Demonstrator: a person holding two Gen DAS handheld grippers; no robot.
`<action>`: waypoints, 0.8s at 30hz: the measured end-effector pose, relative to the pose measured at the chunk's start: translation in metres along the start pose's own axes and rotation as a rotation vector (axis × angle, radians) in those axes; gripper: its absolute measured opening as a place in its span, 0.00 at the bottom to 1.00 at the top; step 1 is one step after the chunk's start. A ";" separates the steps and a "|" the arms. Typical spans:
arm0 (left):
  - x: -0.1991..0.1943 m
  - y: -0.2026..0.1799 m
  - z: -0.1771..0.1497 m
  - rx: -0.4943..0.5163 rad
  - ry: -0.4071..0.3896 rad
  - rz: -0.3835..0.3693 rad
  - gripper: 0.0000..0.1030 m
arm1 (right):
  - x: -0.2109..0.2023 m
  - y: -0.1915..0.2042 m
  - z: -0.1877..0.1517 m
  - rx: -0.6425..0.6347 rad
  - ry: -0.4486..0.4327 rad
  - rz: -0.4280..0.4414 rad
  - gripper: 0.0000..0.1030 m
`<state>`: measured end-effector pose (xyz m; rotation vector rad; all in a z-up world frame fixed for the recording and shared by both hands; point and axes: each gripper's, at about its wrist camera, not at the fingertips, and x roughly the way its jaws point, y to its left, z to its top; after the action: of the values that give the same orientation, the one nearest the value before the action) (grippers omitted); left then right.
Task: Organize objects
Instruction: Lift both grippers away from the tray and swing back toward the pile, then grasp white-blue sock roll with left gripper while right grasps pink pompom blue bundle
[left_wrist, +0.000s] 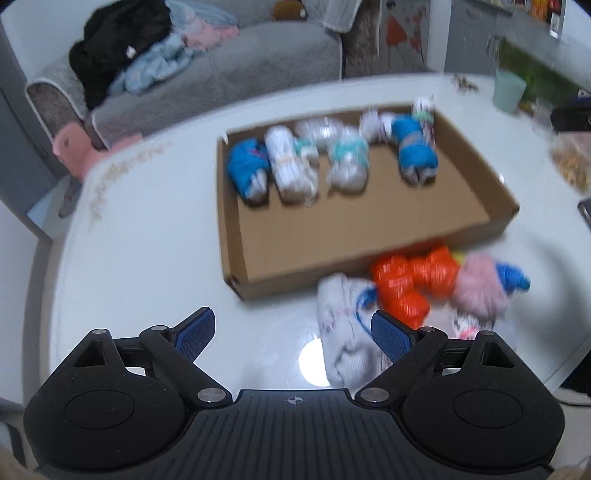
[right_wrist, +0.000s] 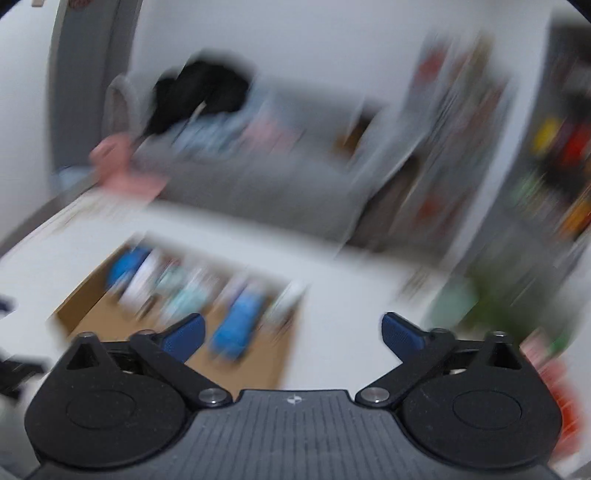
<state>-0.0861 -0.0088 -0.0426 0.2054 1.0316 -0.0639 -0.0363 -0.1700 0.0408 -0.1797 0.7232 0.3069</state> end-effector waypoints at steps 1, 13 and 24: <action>0.004 -0.001 -0.002 -0.004 0.013 -0.005 0.91 | 0.006 -0.006 -0.003 0.041 0.038 0.065 0.63; 0.053 -0.013 0.004 -0.052 0.087 -0.060 0.92 | 0.059 0.024 -0.029 0.010 0.290 0.266 0.57; 0.080 -0.003 -0.001 -0.106 0.146 -0.097 0.80 | 0.087 0.053 -0.068 -0.057 0.499 0.288 0.32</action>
<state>-0.0460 -0.0078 -0.1121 0.0642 1.1872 -0.0827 -0.0351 -0.1194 -0.0711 -0.2092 1.2398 0.5687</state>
